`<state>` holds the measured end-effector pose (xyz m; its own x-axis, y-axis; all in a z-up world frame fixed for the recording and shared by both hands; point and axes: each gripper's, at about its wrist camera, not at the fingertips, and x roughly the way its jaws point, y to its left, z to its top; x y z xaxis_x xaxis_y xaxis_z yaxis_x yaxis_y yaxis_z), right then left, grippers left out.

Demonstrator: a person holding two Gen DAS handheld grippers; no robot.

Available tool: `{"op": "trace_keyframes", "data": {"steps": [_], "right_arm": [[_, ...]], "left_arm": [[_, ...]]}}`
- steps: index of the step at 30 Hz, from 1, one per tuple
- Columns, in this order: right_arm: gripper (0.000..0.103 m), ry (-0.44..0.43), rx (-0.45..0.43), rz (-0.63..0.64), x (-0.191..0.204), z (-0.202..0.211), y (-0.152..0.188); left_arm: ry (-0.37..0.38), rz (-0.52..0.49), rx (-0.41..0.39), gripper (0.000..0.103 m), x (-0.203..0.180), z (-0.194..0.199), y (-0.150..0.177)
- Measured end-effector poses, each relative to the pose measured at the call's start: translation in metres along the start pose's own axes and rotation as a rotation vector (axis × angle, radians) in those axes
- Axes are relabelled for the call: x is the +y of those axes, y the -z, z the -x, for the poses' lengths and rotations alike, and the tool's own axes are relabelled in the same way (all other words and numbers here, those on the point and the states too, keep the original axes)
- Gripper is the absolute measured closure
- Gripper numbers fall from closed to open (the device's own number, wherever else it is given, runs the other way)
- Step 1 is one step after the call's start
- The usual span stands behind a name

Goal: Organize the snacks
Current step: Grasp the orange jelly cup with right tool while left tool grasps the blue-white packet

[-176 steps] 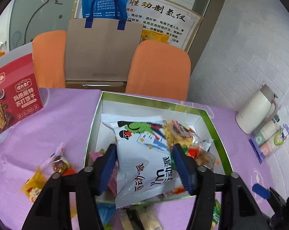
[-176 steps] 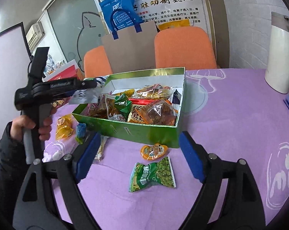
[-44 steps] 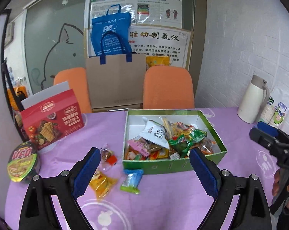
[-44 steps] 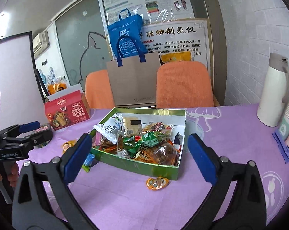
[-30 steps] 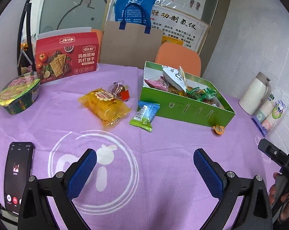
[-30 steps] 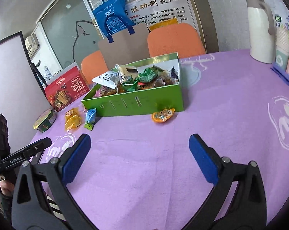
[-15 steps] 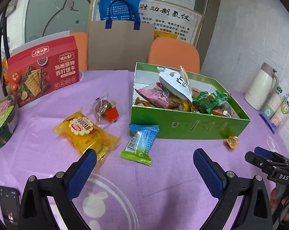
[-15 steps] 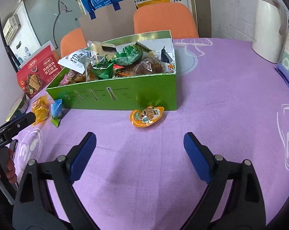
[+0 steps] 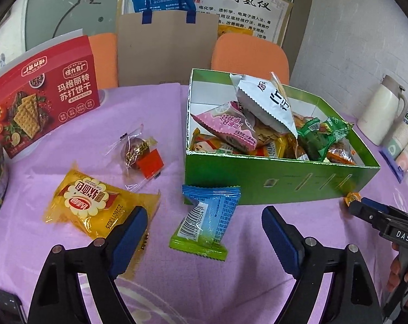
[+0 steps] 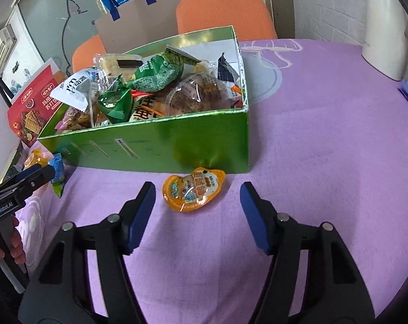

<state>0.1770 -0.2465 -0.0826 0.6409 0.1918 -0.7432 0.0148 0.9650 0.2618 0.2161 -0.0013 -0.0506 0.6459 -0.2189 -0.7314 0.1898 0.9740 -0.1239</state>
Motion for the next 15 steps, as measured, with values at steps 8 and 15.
{"op": "trace_keyframes", "data": {"steps": [8,15], "right_arm": [[0.076,-0.017,0.014,0.022,0.005,-0.002,0.002],[0.076,-0.049,-0.003,0.016,0.004,0.013,0.015]], "left_arm": [[-0.005,0.011,0.033,0.015,0.009,-0.013,-0.002],[0.033,0.012,0.084,0.053,0.007,-0.021,0.002]]}}
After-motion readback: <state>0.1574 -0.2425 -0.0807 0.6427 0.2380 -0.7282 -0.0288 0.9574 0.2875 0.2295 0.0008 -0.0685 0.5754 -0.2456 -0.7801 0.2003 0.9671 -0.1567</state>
